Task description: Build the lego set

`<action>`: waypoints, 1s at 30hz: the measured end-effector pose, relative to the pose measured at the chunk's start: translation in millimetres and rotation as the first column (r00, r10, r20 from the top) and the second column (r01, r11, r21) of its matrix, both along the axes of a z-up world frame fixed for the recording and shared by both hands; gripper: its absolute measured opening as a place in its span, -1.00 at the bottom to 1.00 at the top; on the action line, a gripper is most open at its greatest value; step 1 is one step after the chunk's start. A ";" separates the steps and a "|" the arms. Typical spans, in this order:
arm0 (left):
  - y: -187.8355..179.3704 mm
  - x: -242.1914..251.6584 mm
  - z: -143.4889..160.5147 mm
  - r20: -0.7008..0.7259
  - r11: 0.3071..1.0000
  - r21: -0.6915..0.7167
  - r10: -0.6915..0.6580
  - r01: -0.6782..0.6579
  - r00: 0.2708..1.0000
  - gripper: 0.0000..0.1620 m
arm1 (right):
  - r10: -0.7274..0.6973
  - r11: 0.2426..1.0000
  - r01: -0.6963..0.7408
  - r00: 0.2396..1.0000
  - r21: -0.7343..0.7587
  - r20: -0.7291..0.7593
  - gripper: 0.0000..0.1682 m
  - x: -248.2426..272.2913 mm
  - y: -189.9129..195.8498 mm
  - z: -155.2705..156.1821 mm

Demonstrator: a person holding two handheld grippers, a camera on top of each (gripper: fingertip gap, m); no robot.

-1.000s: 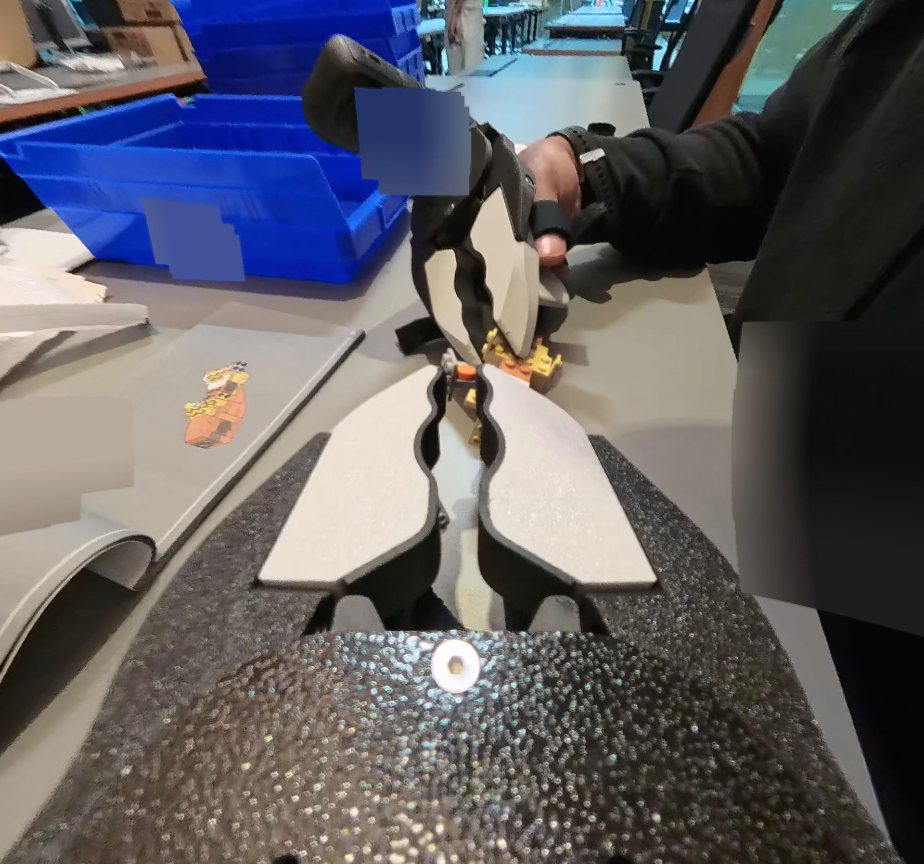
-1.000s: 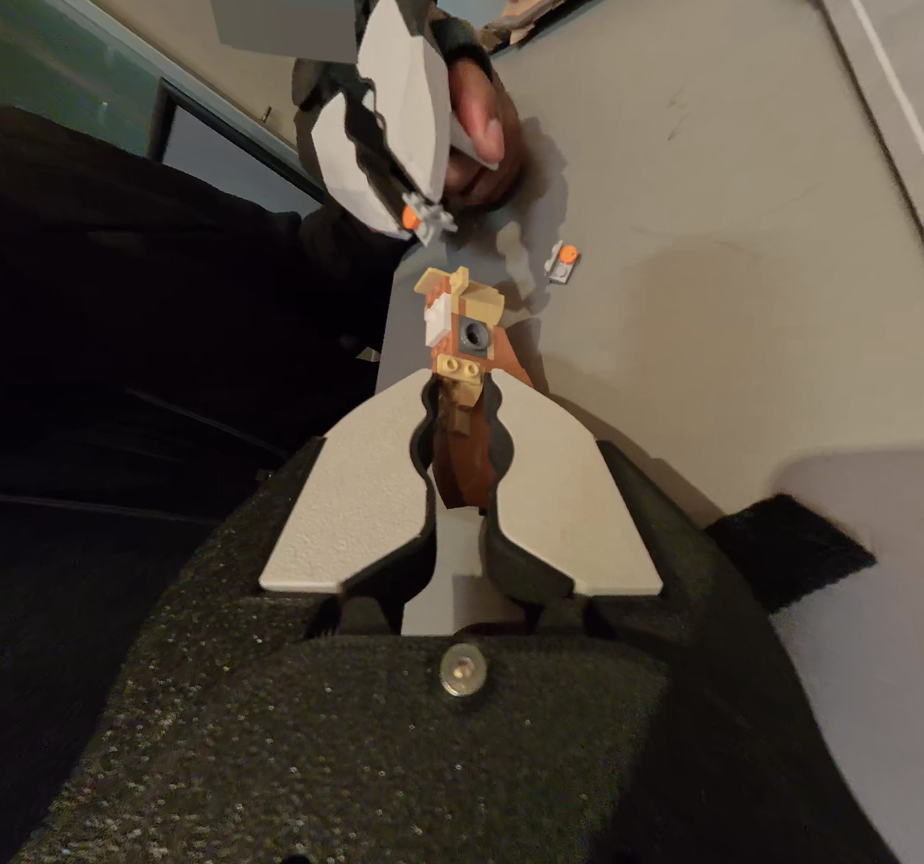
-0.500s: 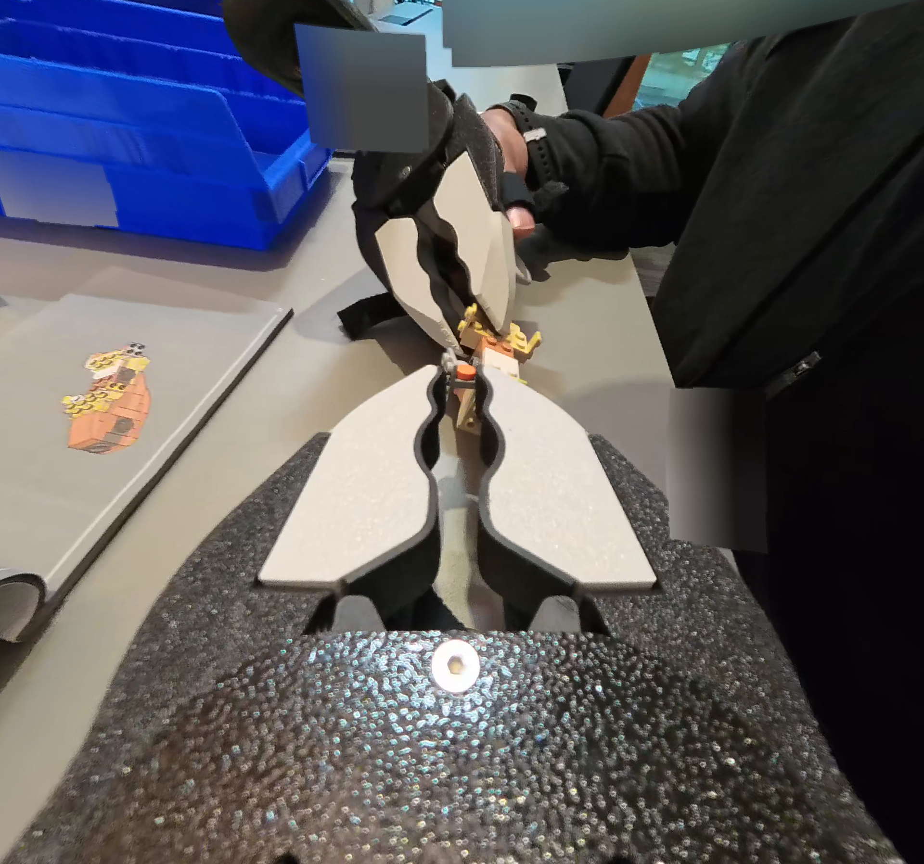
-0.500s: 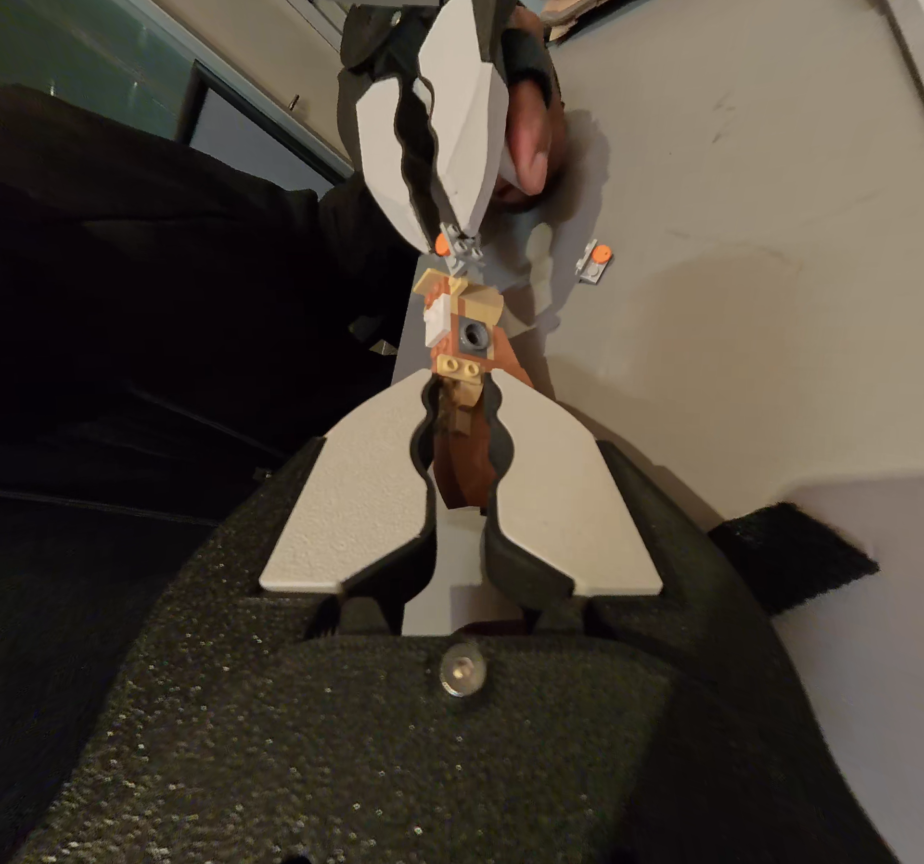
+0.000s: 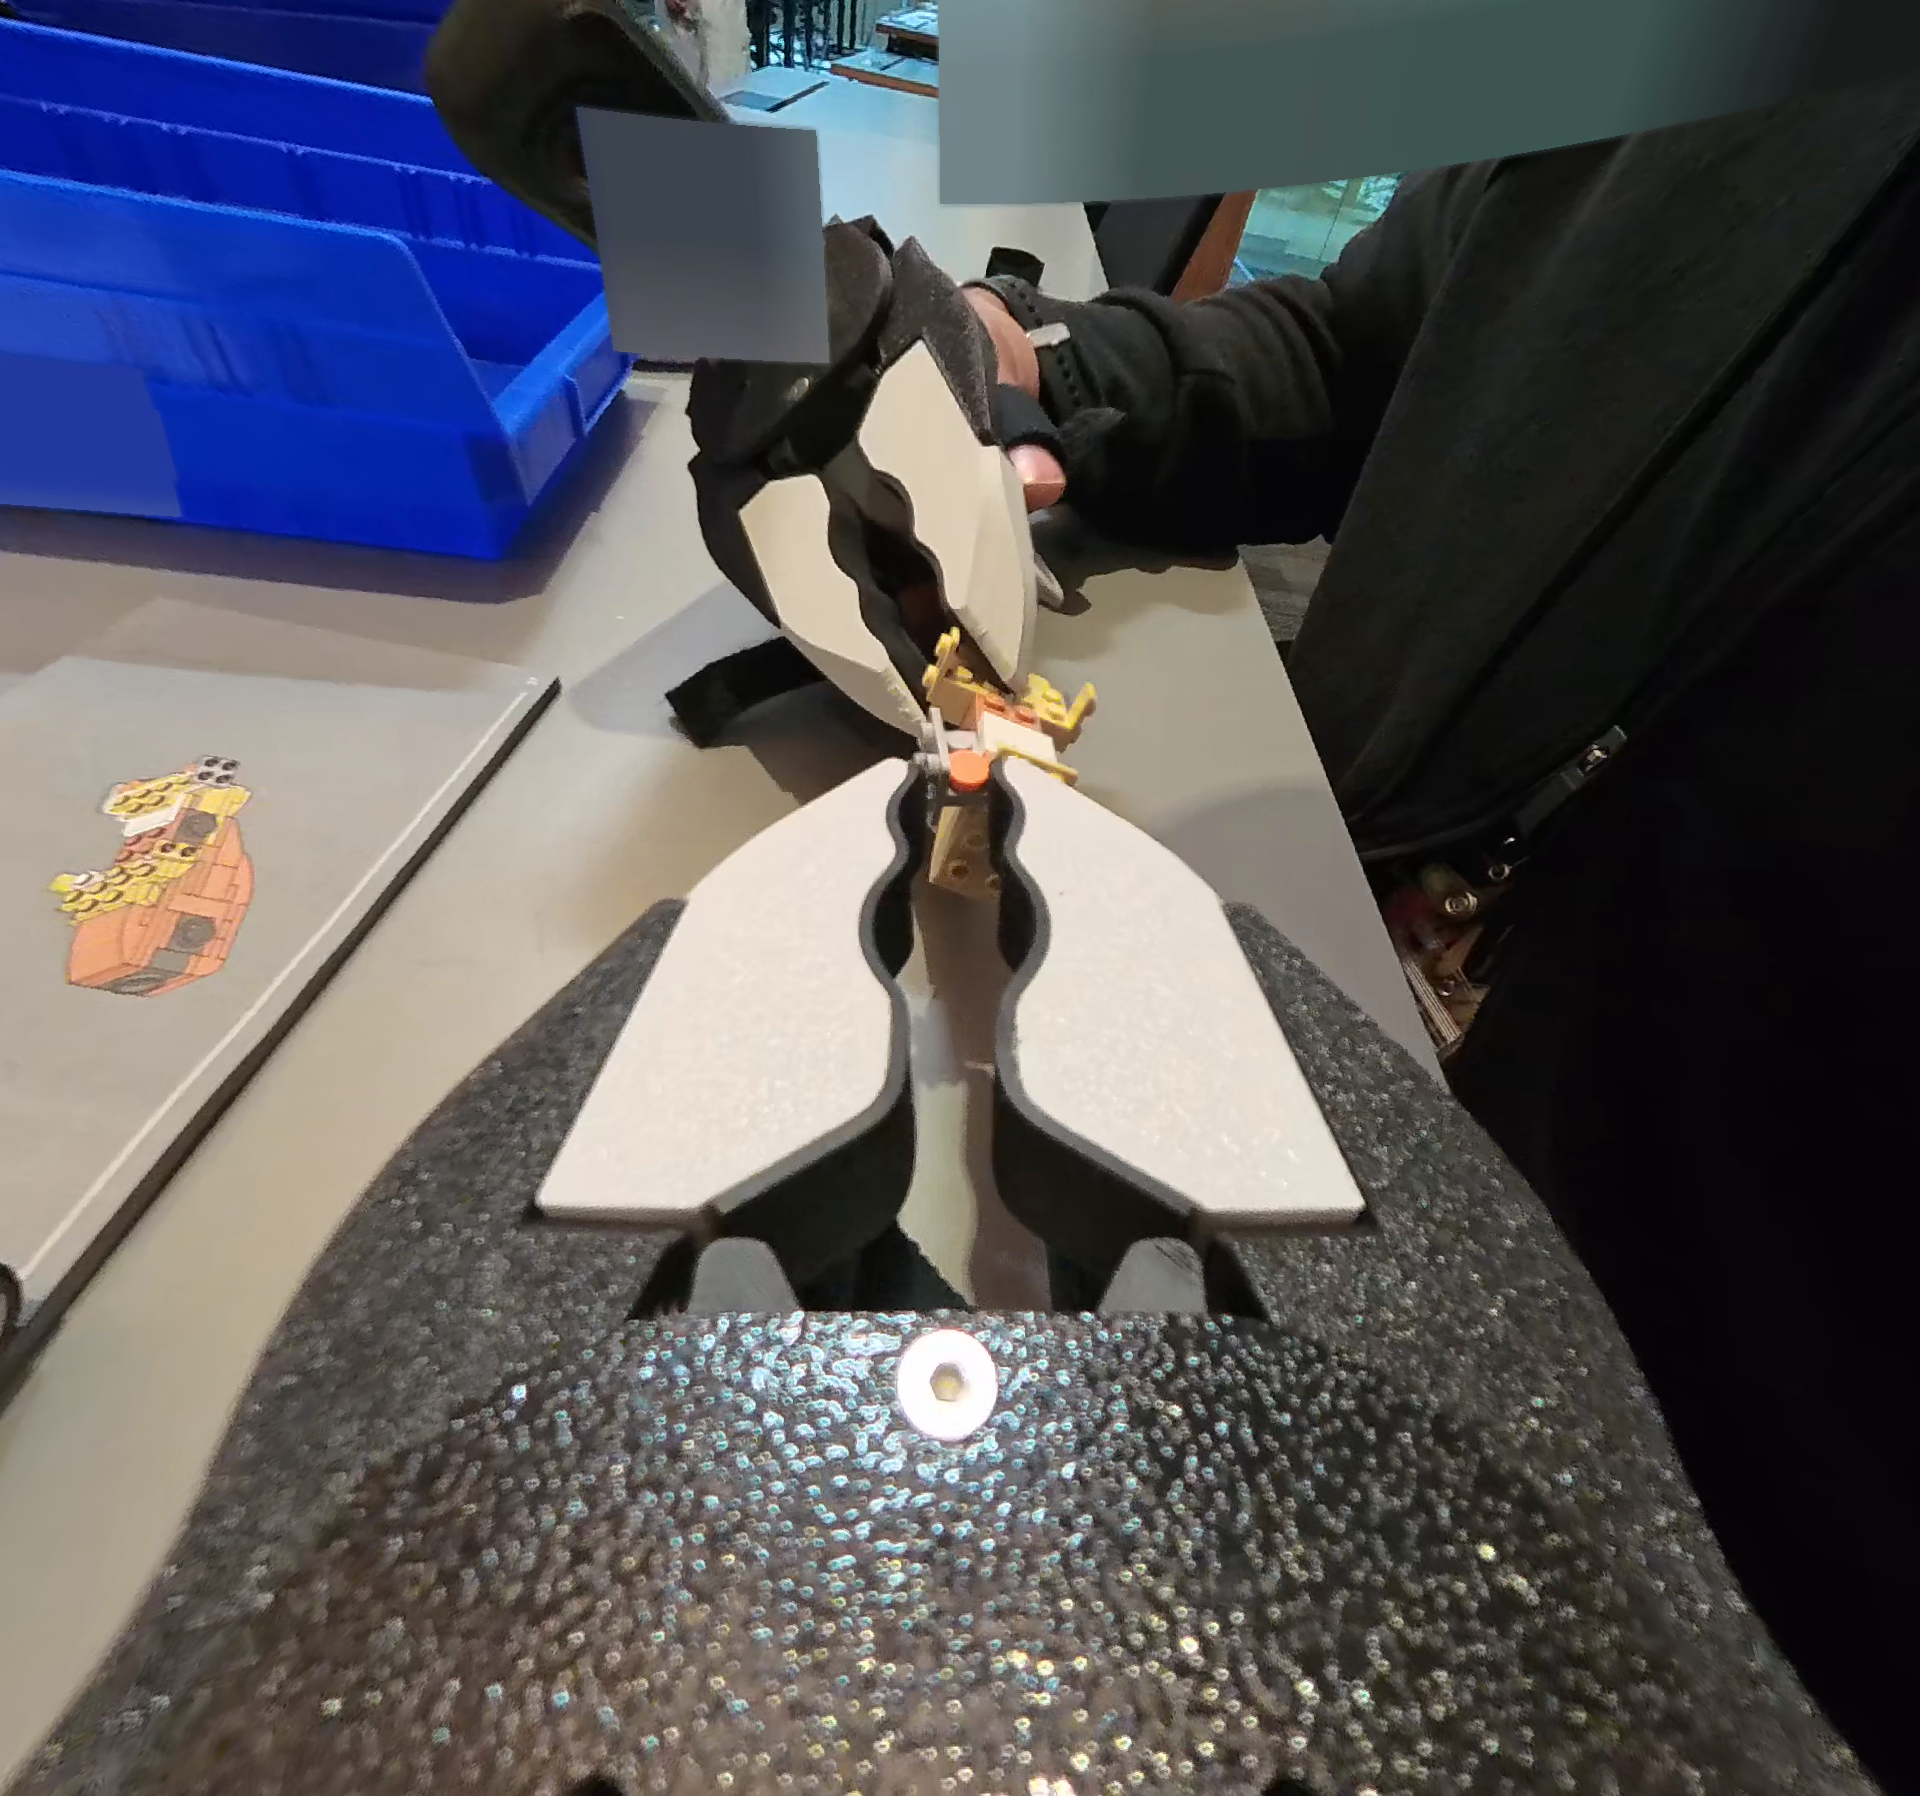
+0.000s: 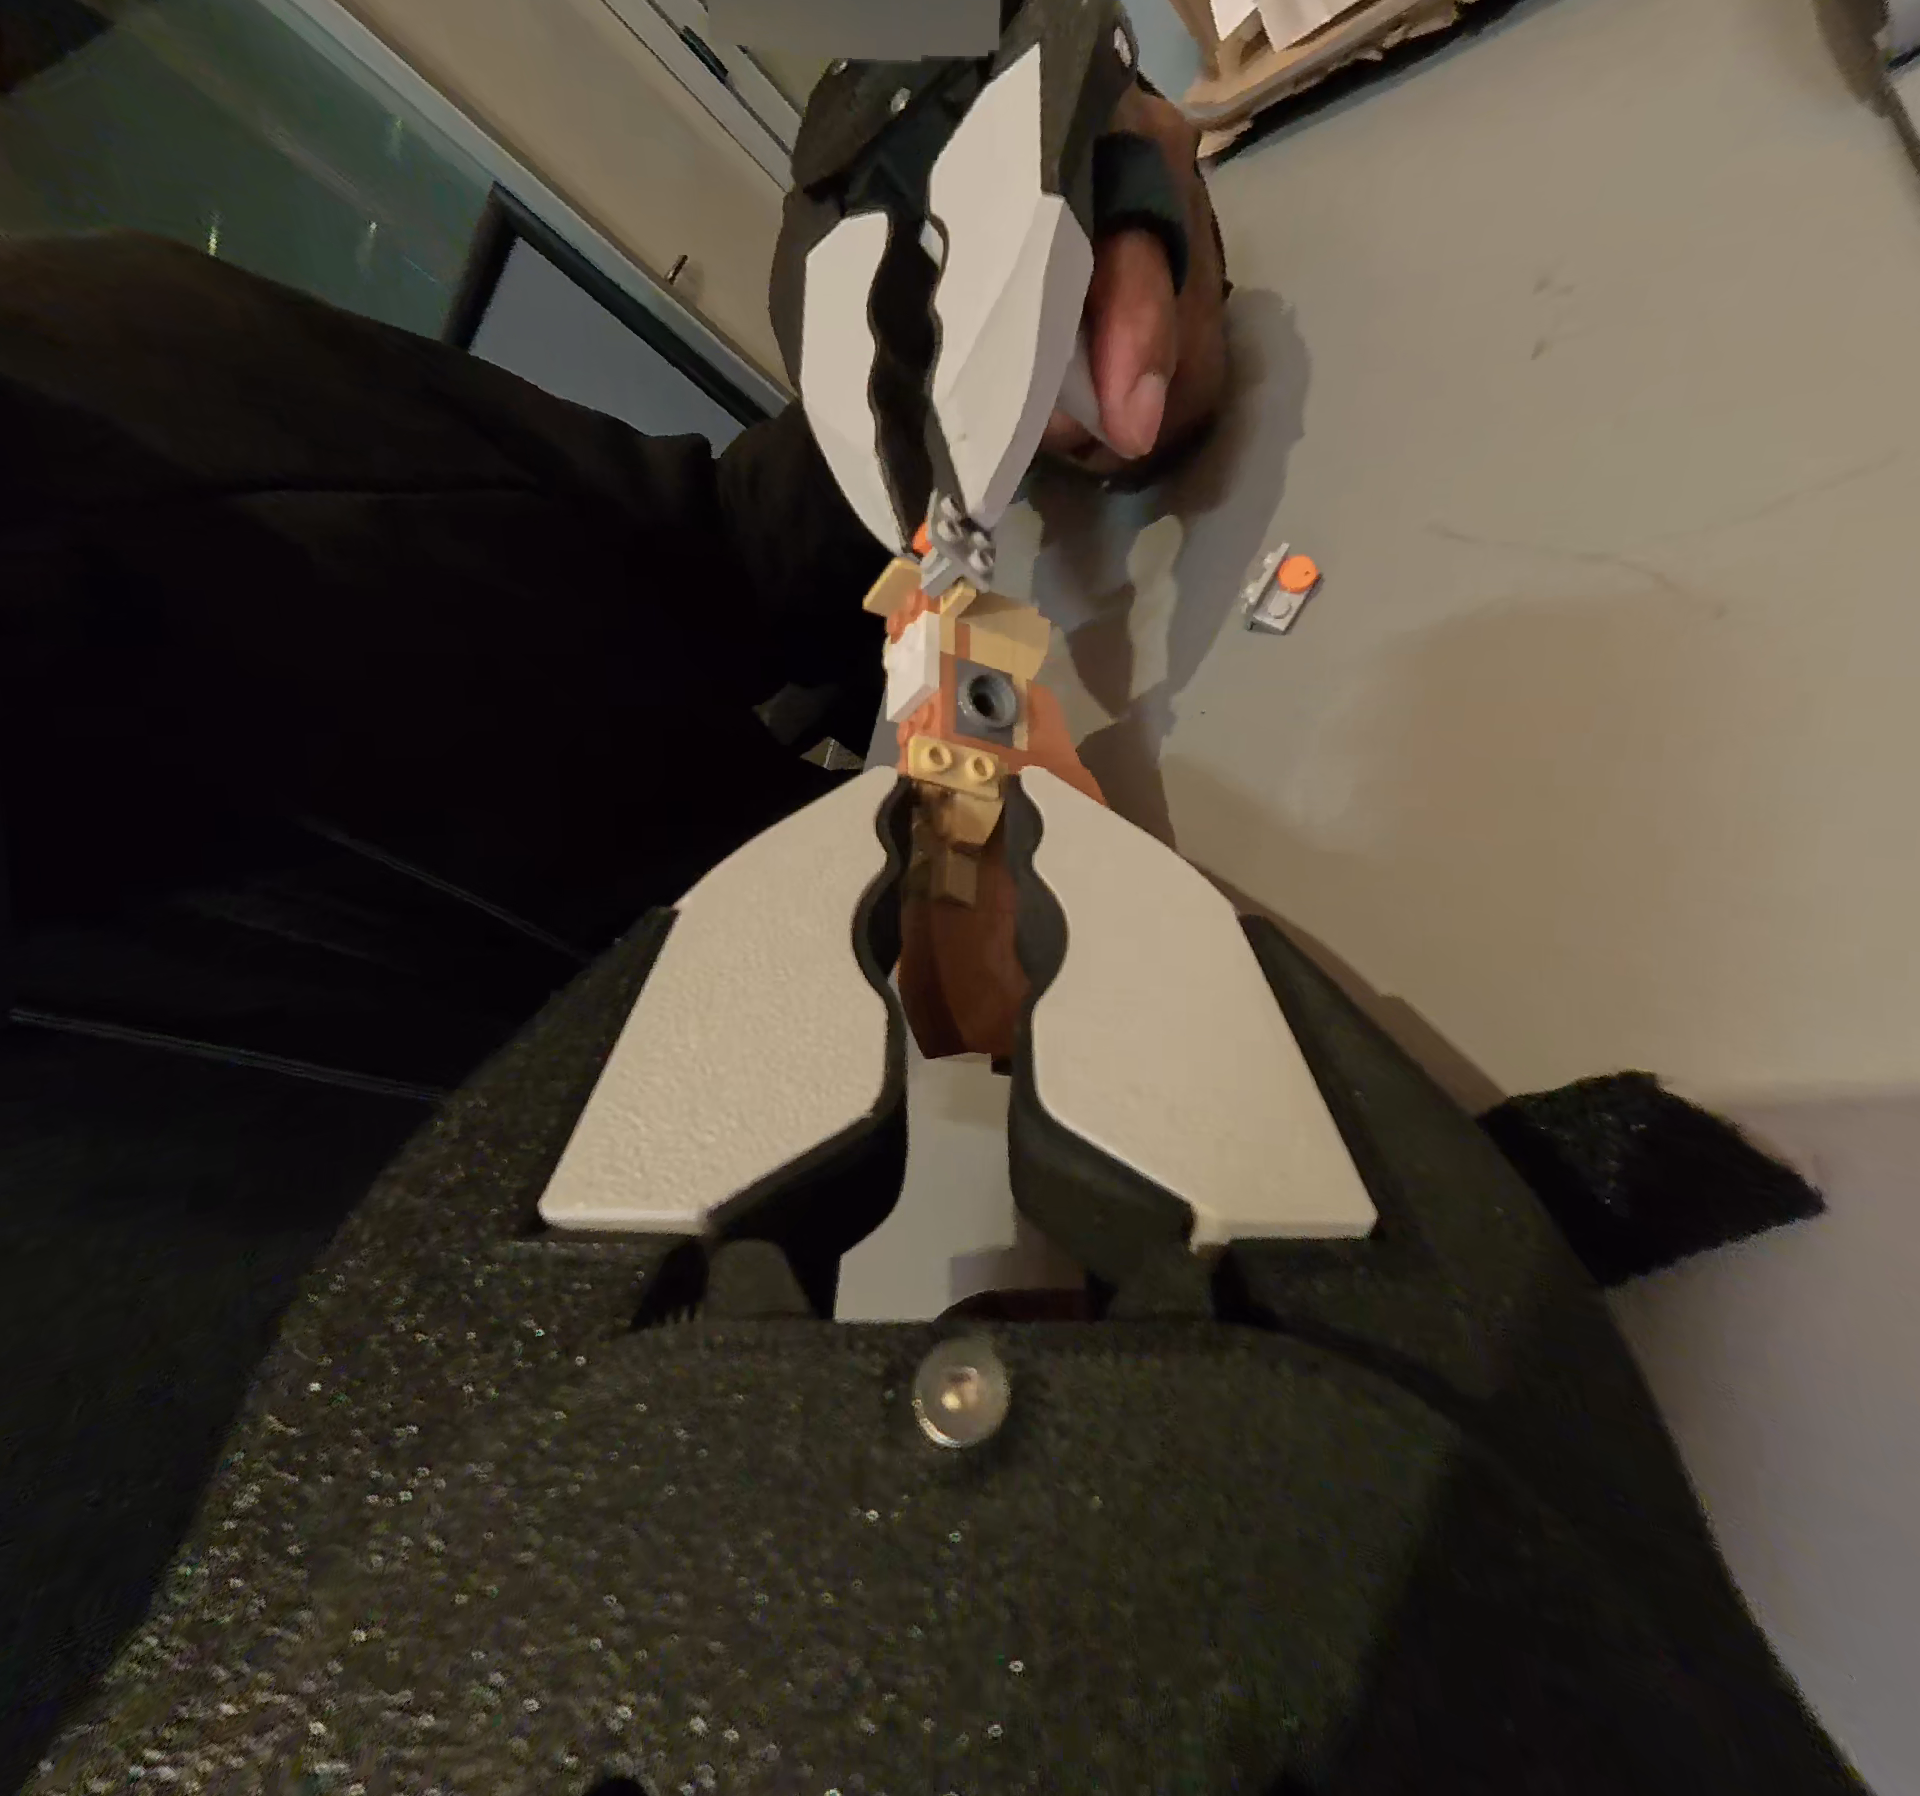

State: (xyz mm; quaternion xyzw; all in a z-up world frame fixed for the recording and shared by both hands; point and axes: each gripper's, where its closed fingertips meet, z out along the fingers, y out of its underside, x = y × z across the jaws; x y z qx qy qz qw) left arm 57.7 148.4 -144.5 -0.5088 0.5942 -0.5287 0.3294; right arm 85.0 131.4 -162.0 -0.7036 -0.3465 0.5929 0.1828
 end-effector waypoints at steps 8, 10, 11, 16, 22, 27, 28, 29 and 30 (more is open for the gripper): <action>-3.8 -0.9 0.7 0.008 0.999 0.012 -0.033 0.033 0.999 -0.87 | 0.012 1.000 -0.012 1.000 0.008 -0.001 -0.80 -1.0 -3.1 0.7; -4.0 -0.9 -2.8 -0.009 0.998 0.046 -0.045 0.046 0.999 -0.87 | 0.016 1.000 -0.016 1.000 0.006 0.020 -0.80 -1.2 -3.8 -2.2; -4.4 -1.6 -5.4 -0.025 0.997 0.065 -0.049 0.050 0.999 -0.87 | 0.015 1.000 -0.015 0.999 0.006 0.033 -0.80 -0.9 -3.7 -4.1; -6.0 -3.7 -10.6 -0.056 0.991 0.109 -0.075 0.081 0.996 -0.87 | 0.015 1.000 -0.016 0.998 0.017 0.061 -0.80 -0.6 -4.1 -7.4; -6.4 -6.2 -19.1 -0.122 0.974 0.182 -0.112 0.133 0.986 -0.87 | 0.014 0.999 -0.018 0.994 0.037 0.112 -0.80 -1.1 -5.4 -13.0; -5.9 -7.3 -26.1 -0.173 0.955 0.246 -0.125 0.166 0.977 -0.87 | 0.003 0.997 -0.014 0.988 0.070 0.151 -0.80 -0.9 -5.1 -17.1; -6.5 -7.4 -27.4 -0.181 0.953 0.251 -0.126 0.170 0.975 -0.87 | 0.002 0.997 -0.014 0.987 0.074 0.160 -0.80 -0.7 -5.2 -18.1; -6.4 -7.0 -29.2 -0.187 0.951 0.255 -0.127 0.173 0.974 -0.87 | 0.001 0.997 -0.014 0.986 0.078 0.166 -0.80 -0.8 -5.1 -18.7; -6.7 -7.5 -30.6 -0.192 0.950 0.258 -0.128 0.176 0.973 -0.87 | 0.001 0.996 -0.015 0.985 0.083 0.170 -0.80 -0.5 -5.0 -19.3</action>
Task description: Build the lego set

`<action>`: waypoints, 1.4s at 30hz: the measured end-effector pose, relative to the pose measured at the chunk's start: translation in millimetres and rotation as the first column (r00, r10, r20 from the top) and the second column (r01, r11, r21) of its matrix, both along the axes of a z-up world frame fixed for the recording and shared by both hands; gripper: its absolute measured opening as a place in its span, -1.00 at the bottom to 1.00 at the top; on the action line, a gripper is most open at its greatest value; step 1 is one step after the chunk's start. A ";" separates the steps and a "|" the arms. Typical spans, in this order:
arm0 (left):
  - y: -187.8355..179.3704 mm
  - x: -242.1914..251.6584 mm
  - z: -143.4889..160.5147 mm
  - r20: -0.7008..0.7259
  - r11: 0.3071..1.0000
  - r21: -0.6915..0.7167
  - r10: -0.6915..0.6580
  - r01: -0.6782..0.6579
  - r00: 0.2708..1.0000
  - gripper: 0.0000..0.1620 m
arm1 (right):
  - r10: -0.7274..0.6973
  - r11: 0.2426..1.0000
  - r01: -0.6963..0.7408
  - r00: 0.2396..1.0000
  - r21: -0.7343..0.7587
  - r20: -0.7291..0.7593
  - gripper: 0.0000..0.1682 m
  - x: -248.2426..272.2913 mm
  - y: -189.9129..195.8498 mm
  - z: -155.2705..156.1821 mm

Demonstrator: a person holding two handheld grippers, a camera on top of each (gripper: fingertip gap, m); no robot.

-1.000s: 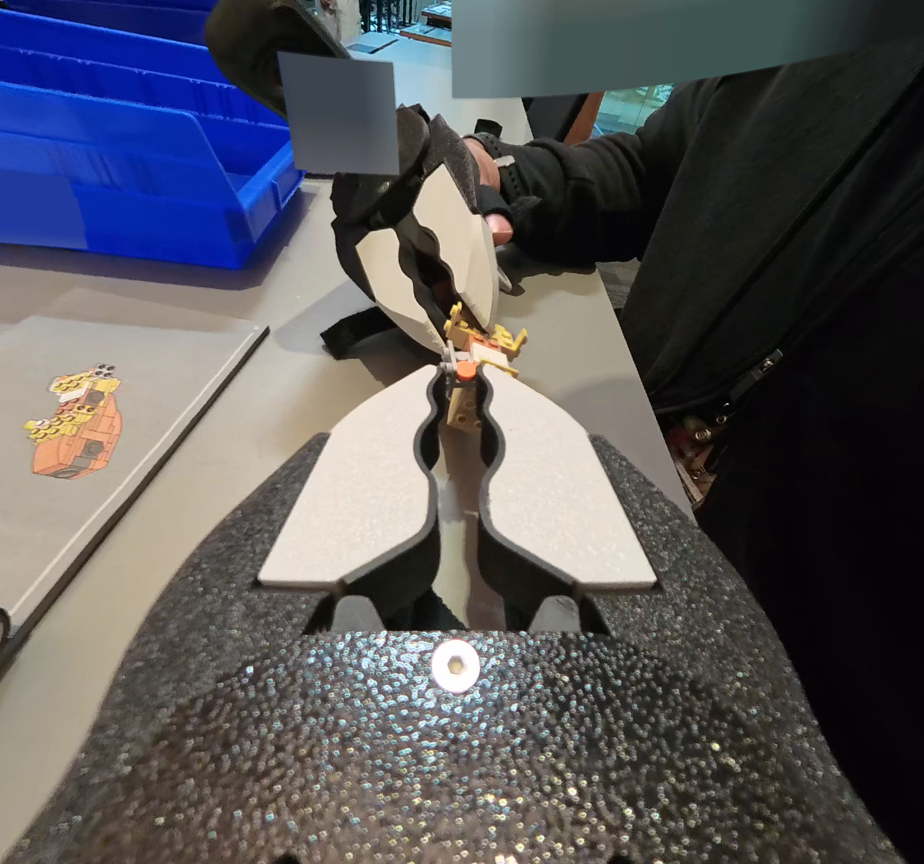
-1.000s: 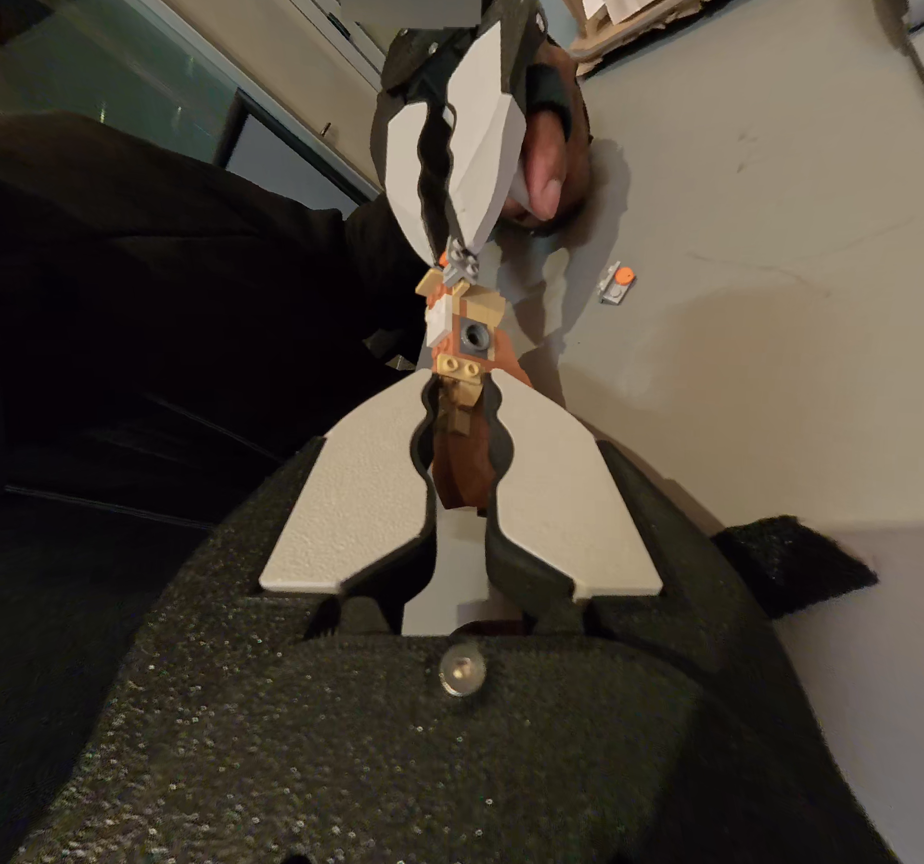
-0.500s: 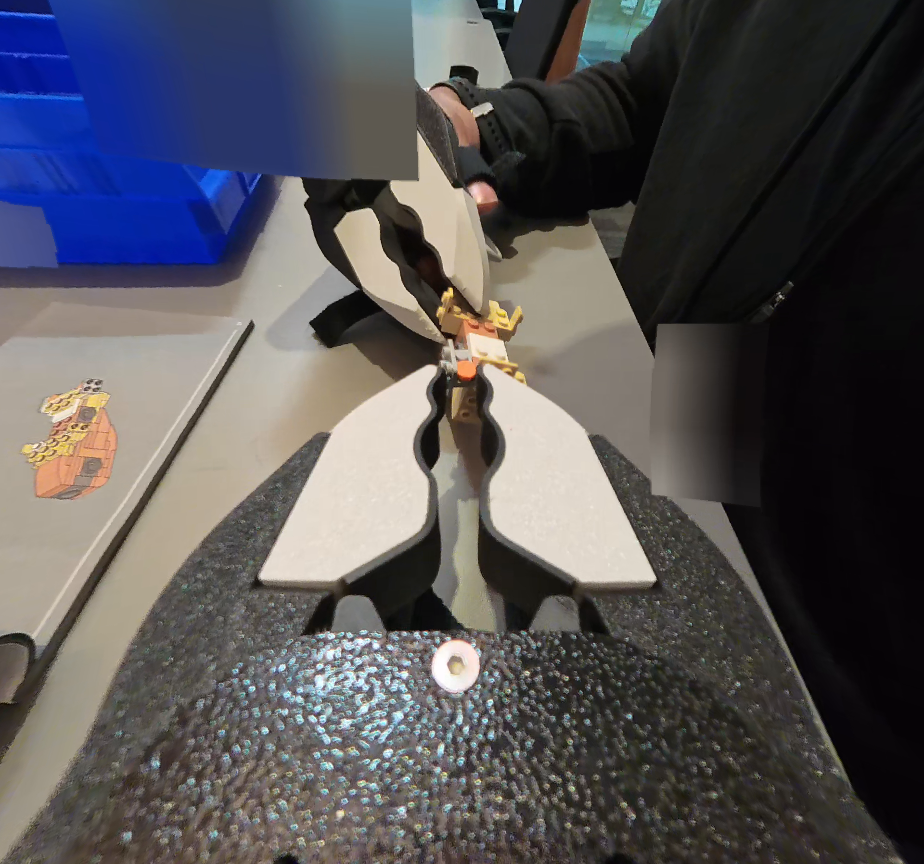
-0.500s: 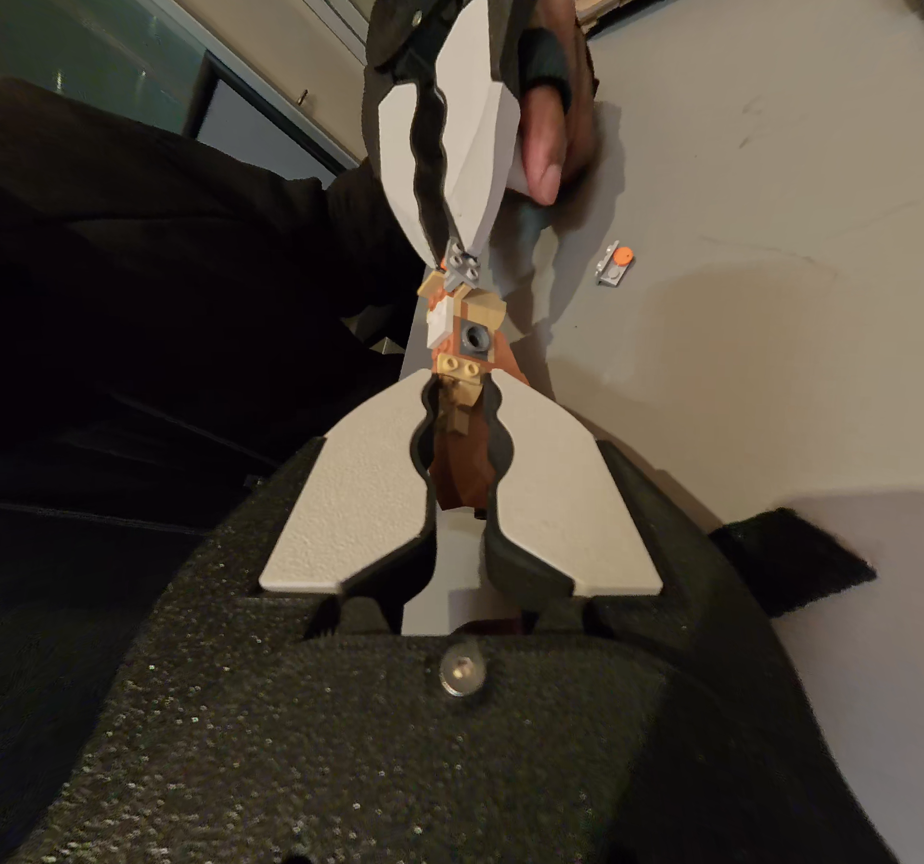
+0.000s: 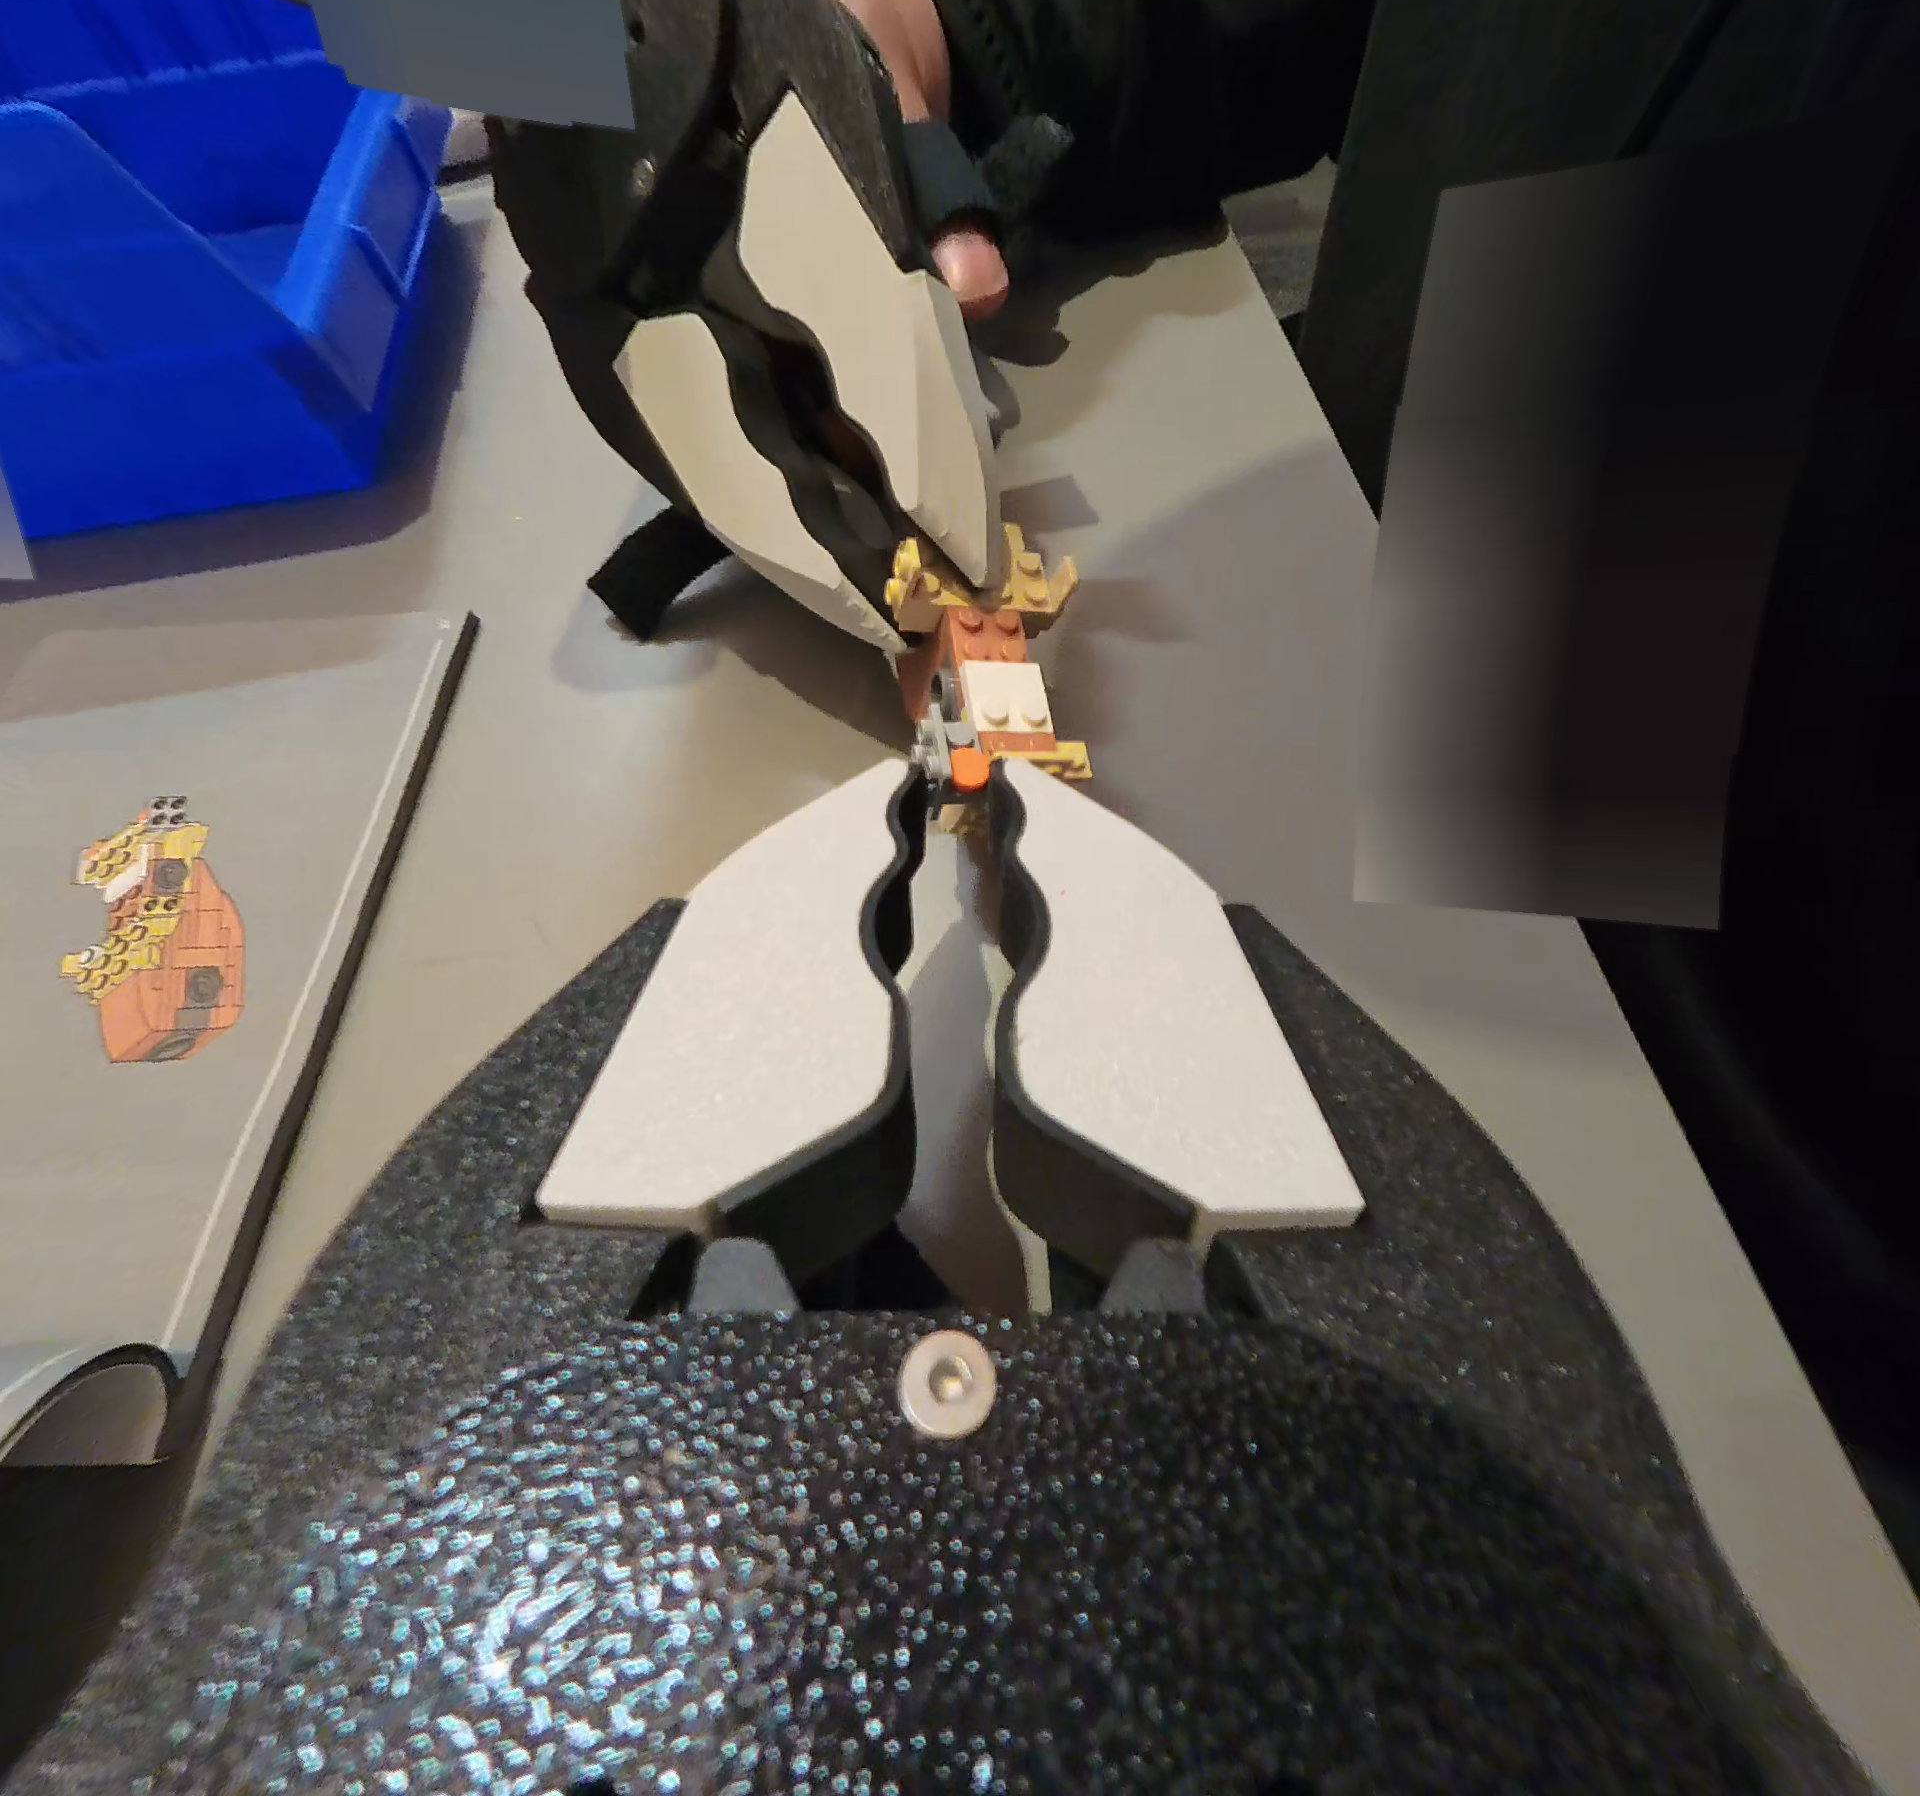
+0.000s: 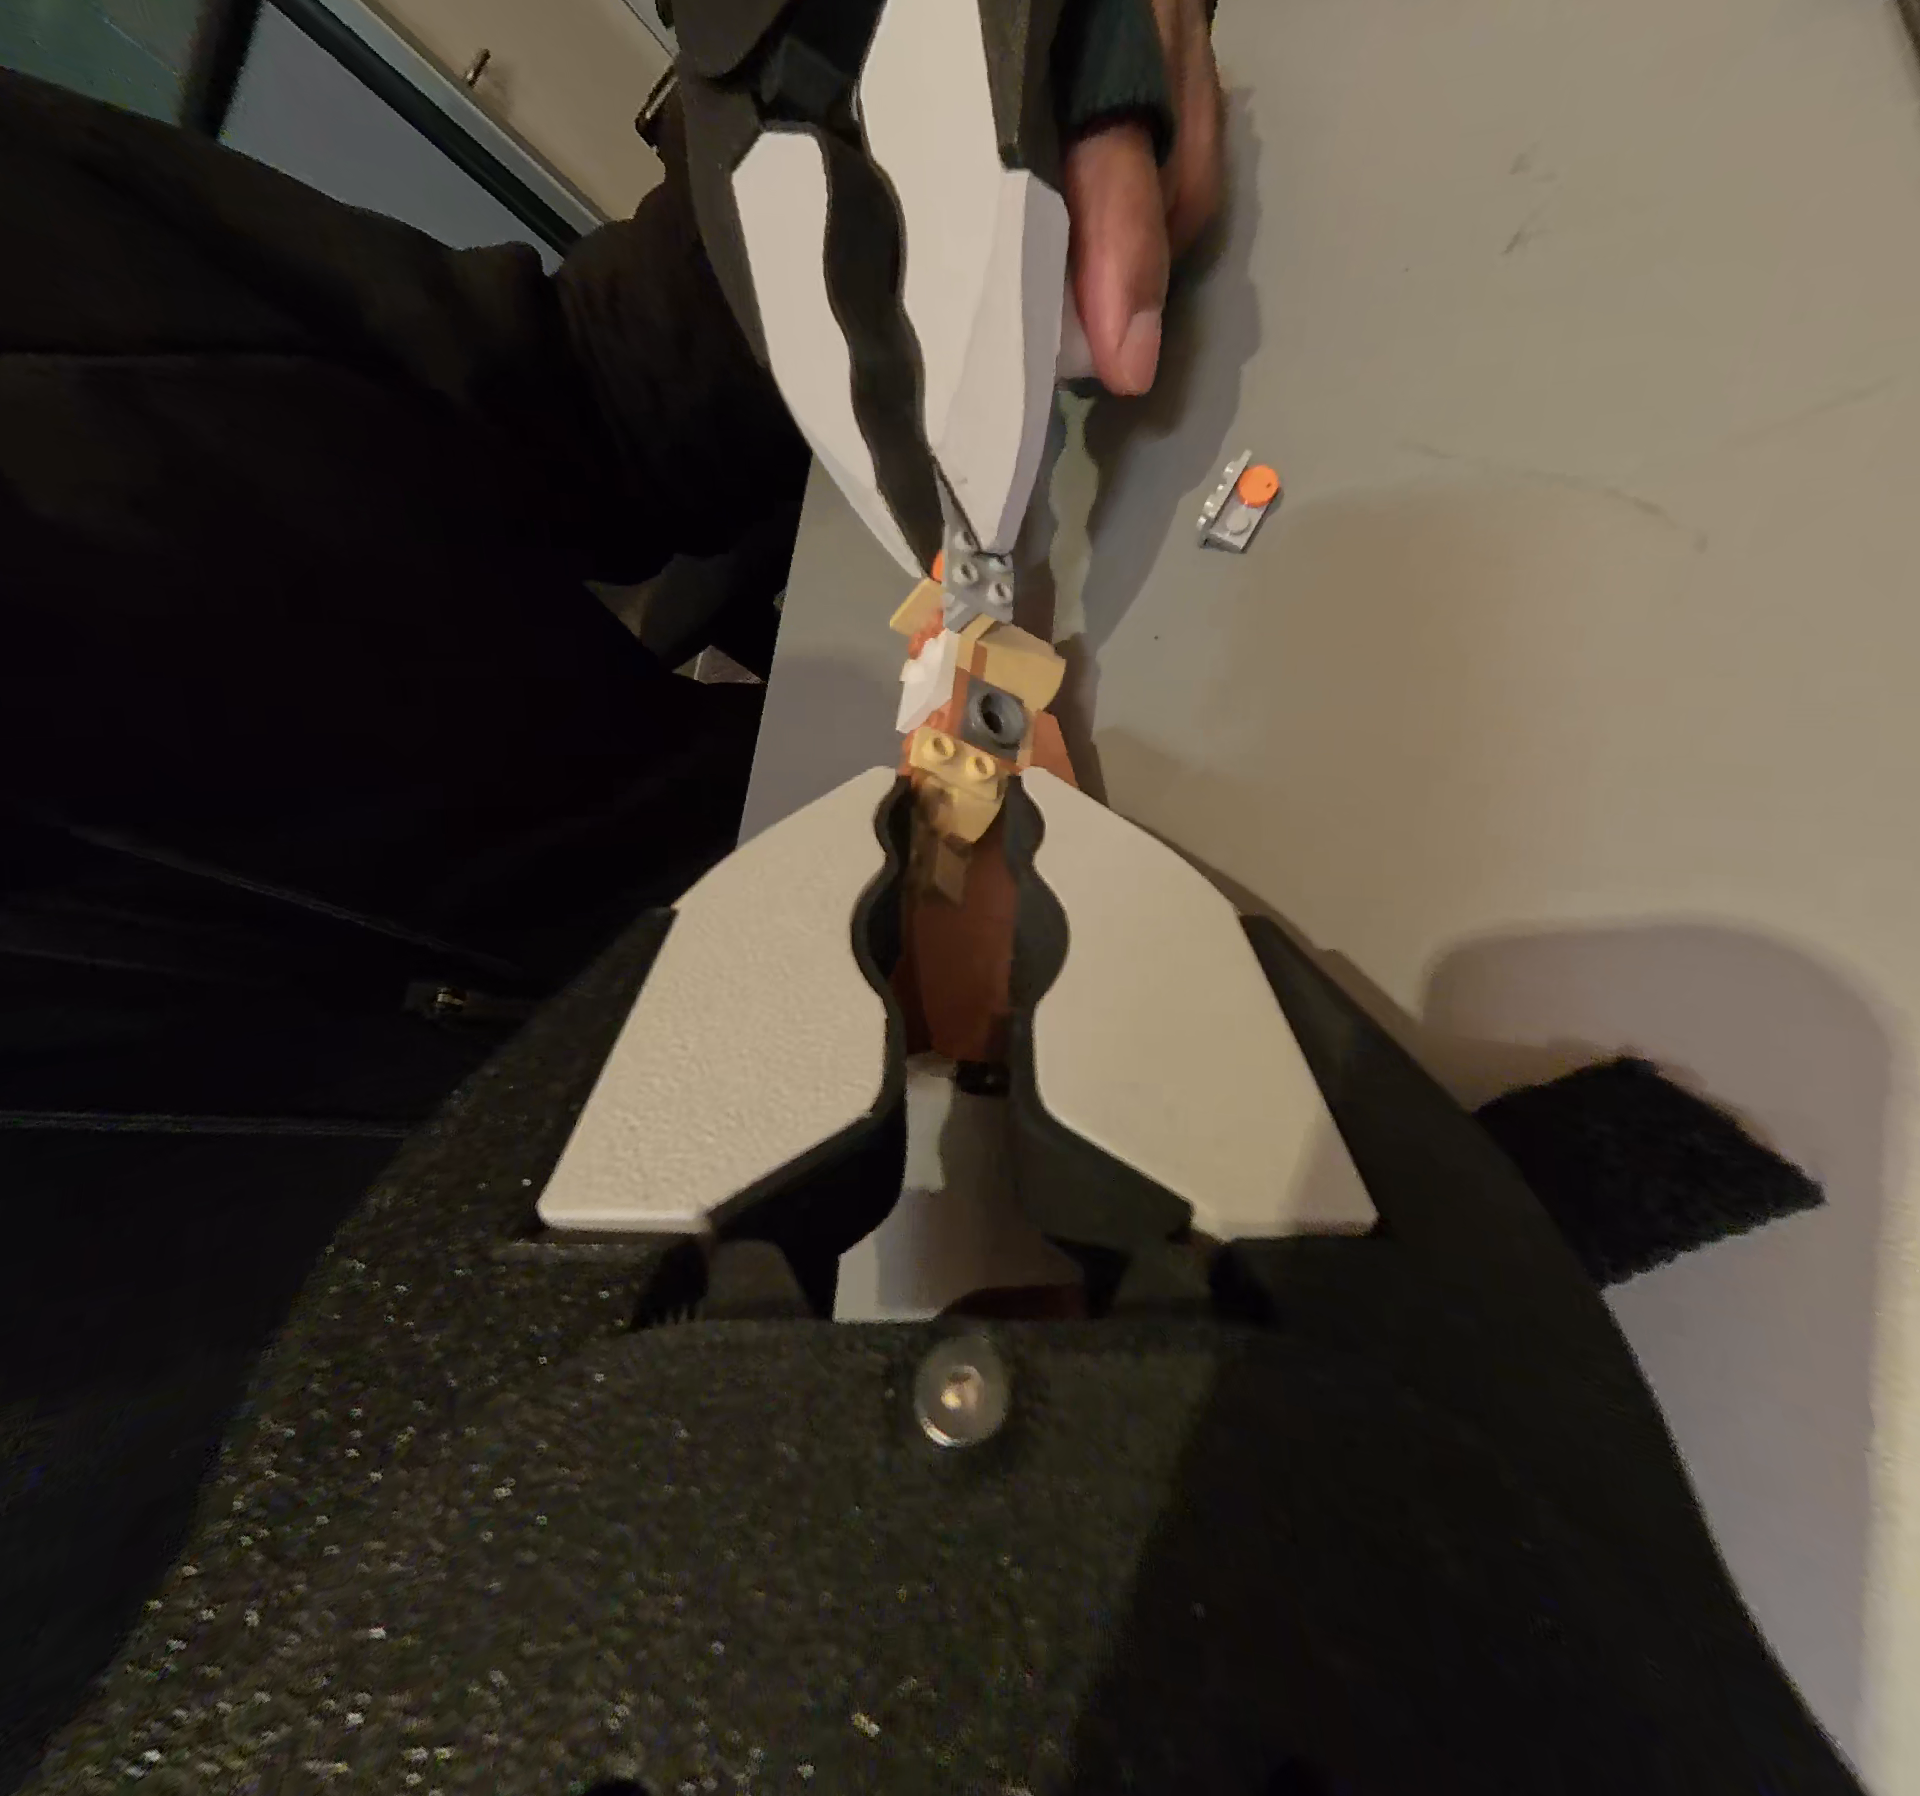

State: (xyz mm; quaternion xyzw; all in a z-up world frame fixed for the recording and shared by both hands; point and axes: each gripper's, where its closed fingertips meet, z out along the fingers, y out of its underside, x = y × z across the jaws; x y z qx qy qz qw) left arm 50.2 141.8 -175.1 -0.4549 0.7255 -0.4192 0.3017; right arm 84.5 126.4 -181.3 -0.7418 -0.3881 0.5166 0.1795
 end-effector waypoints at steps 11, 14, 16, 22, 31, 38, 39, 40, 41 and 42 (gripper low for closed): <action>-1.5 -0.8 -8.6 -0.028 1.000 0.028 -0.012 0.013 1.000 -0.87 | 0.010 1.000 -0.010 1.000 0.021 0.011 -0.79 0.0 -0.9 -1.8; -1.1 -1.7 -13.4 -0.048 0.997 0.072 -0.016 0.019 0.999 -0.87 | 0.008 1.000 -0.009 1.000 0.028 0.012 -0.79 0.0 -0.6 -1.7; -0.3 -2.3 -16.1 -0.060 0.995 0.100 -0.017 0.023 0.998 -0.87 | 0.011 1.000 -0.011 1.000 0.028 0.011 -0.79 0.1 -0.7 -2.0; 1.0 -3.4 -27.8 -0.120 0.983 0.180 -0.012 0.034 0.993 -0.87 | 0.024 0.998 -0.026 0.999 0.049 0.041 -0.80 0.1 -3.4 -4.9; 0.3 3.5 -19.2 -0.062 0.981 0.191 0.027 -0.014 0.998 -0.94 | -0.020 0.998 0.017 0.998 0.056 0.060 -0.79 4.4 -0.6 -3.6; 3.3 3.7 -22.1 -0.092 0.978 0.191 0.103 -0.084 0.990 -0.94 | -0.057 0.995 0.050 0.995 0.082 0.087 -0.66 8.8 3.8 -7.1; 2.8 3.6 -23.4 -0.099 0.978 0.183 0.115 -0.095 0.988 -0.94 | -0.065 0.994 0.056 0.993 0.093 0.098 -0.64 10.0 5.0 -8.2; 3.1 3.2 -24.4 -0.108 0.978 0.177 0.133 -0.113 0.985 -0.94 | -0.075 0.993 0.064 0.991 0.103 0.107 -0.63 11.6 6.1 -8.7; 3.3 2.8 -25.0 -0.115 0.976 0.171 0.155 -0.134 0.981 -0.94 | -0.087 0.991 0.074 0.990 0.115 0.112 -0.62 13.4 7.5 -8.0; 3.5 2.2 -24.7 -0.122 0.974 0.162 0.181 -0.160 0.976 -0.94 | -0.108 0.987 0.092 0.987 0.131 0.118 -0.62 15.5 9.7 -6.5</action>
